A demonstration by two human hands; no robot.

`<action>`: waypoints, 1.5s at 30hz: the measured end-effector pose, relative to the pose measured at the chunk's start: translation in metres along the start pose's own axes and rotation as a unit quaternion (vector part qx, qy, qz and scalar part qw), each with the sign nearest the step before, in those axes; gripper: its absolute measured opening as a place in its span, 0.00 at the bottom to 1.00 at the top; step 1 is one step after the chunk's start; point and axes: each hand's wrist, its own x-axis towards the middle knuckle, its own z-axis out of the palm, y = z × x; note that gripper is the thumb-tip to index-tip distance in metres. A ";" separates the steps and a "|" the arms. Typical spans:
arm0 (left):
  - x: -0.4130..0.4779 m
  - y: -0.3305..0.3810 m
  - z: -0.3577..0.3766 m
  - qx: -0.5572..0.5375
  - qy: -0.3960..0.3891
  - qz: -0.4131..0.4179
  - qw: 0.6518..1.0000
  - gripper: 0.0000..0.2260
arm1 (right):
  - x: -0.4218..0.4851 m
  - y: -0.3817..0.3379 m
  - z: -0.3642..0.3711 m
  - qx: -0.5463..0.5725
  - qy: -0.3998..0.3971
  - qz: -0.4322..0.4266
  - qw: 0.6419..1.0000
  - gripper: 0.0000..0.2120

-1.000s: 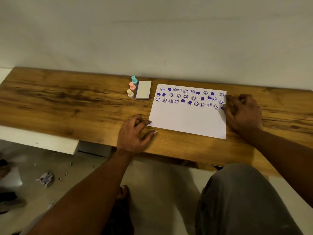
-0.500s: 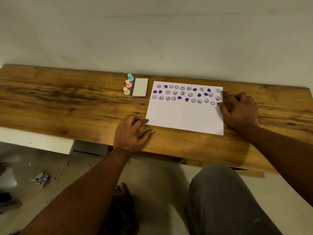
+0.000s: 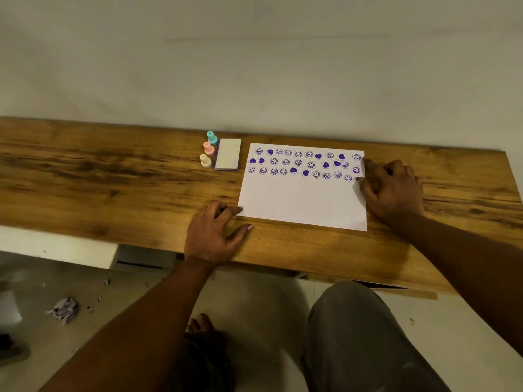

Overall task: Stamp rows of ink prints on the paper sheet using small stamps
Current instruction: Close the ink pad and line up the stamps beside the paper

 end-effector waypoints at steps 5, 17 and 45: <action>0.000 -0.002 0.001 0.005 -0.004 0.002 1.000 0.24 | 0.001 -0.001 0.000 -0.007 -0.004 0.005 1.000 0.27; 0.003 0.004 -0.005 -0.026 -0.013 -0.030 0.999 0.35 | 0.001 -0.001 -0.002 0.002 -0.011 0.004 1.000 0.31; 0.069 0.003 0.010 0.097 -0.025 -0.131 0.986 0.44 | 0.001 -0.006 -0.010 0.006 -0.024 0.003 1.000 0.31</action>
